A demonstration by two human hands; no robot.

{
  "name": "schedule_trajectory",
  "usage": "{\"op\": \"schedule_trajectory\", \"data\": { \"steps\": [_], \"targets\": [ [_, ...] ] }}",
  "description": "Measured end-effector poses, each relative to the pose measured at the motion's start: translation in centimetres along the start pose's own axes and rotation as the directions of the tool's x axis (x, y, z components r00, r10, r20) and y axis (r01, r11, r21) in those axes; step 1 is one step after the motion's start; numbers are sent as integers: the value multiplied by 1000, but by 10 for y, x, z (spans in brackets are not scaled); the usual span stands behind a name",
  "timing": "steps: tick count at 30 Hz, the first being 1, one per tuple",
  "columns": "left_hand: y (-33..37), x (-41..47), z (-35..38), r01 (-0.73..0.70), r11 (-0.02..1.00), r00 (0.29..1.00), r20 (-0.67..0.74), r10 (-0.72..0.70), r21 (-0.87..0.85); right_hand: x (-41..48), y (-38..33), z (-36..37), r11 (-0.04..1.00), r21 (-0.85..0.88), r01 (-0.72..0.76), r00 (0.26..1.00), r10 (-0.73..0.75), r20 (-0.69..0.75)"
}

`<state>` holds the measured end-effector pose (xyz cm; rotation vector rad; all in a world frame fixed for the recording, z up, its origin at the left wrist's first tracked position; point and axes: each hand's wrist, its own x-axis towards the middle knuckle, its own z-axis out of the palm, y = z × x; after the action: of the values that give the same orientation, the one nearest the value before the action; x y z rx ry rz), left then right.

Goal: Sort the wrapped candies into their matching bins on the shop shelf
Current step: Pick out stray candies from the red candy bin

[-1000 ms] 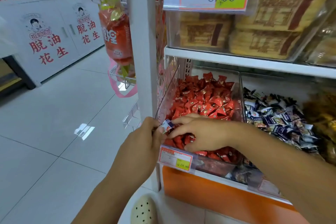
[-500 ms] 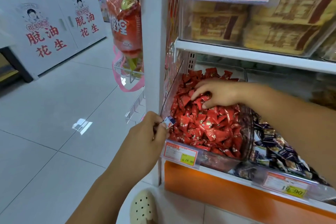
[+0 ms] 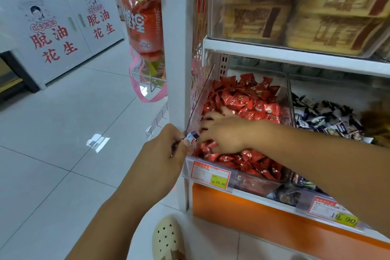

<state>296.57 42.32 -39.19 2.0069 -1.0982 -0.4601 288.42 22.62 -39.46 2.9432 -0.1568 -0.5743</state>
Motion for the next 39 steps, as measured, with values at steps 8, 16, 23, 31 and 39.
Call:
{"op": "schedule_trajectory", "data": {
  "steps": [8, 16, 23, 31, 39],
  "targets": [
    [-4, 2, 0, -9, 1000, 1000, 1, 9, -23, -31, 42, -43, 909, 401, -113, 992, 127, -9],
    [2, 1, 0, -5, 1000, 1000, 18, 5, 4, -75, 4, -32, 975, 74, -210, 840, 141, 524],
    [4, 1, 0, 1, 1000, 1000, -2, -1, 25, -35, 8, 4, 993, 22, -117, 986, 113, 123],
    [8, 0, 3, -13, 1000, 1000, 13, 13, 28, -38, 41, -41, 669, 677, -306, 924, 381, 41],
    [16, -2, 2, 6, 999, 1000, 3, -7, 52, -59, 59, -68, 564, 770, -299, 934, 340, 113]
  ]
}}
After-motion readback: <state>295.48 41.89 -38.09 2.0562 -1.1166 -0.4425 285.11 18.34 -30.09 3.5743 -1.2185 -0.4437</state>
